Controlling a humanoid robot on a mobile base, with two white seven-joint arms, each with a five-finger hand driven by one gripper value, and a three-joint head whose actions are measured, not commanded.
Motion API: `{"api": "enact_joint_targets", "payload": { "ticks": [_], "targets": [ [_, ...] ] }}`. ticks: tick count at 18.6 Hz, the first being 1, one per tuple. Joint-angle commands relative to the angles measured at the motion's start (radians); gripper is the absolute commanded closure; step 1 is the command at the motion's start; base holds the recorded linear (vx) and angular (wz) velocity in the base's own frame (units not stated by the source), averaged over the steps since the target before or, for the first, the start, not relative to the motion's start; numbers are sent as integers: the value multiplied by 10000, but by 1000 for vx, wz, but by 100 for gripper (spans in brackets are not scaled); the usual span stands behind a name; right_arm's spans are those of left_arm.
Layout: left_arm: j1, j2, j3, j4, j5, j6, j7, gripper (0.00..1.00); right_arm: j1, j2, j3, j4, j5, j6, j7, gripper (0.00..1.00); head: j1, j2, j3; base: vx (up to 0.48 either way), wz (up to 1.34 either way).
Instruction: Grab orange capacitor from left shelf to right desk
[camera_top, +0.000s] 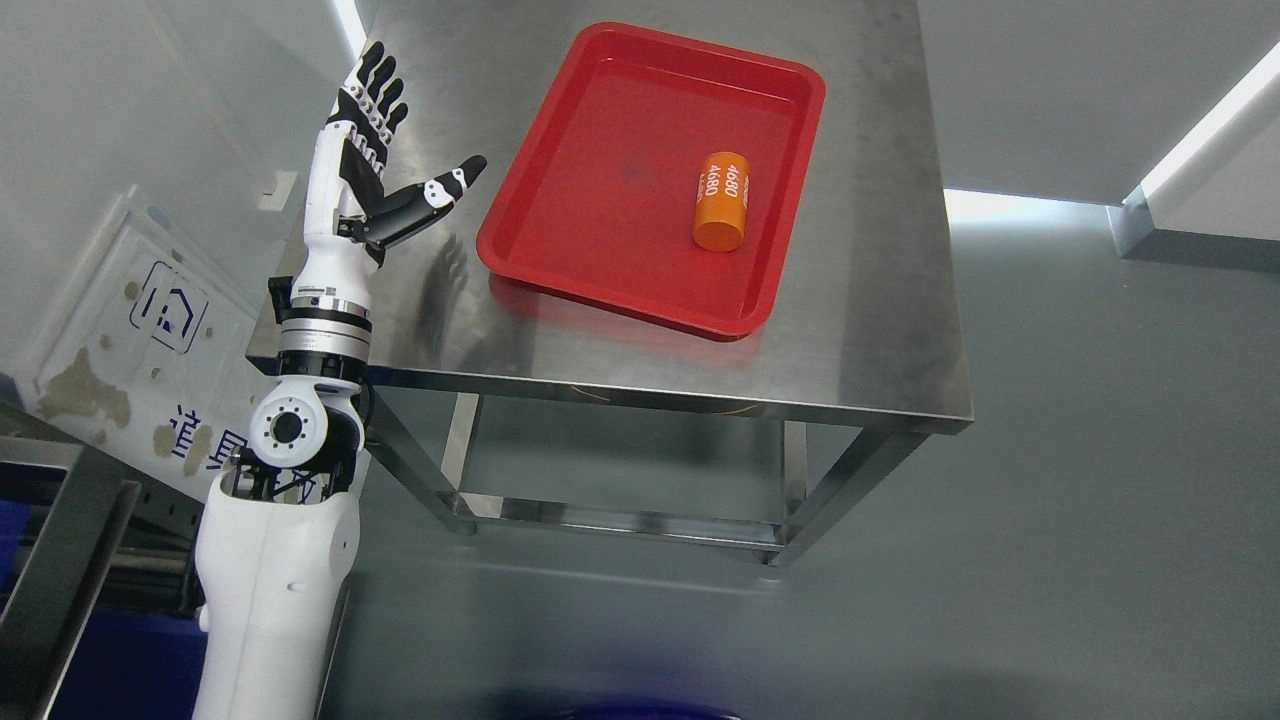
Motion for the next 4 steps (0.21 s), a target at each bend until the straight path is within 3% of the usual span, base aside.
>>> {"api": "enact_joint_targets", "payload": {
  "ticks": [1, 4],
  "targets": [
    [359, 175, 84, -67, -1, -45, -1, 0, -15, -175, -107, -337, 46, 0, 45, 0, 0, 0, 0, 0, 0],
    [344, 145, 130, -67, -1, -45, -1, 0, -15, -175, -107, -337, 46, 0, 45, 0, 0, 0, 0, 0, 0]
  ]
}}
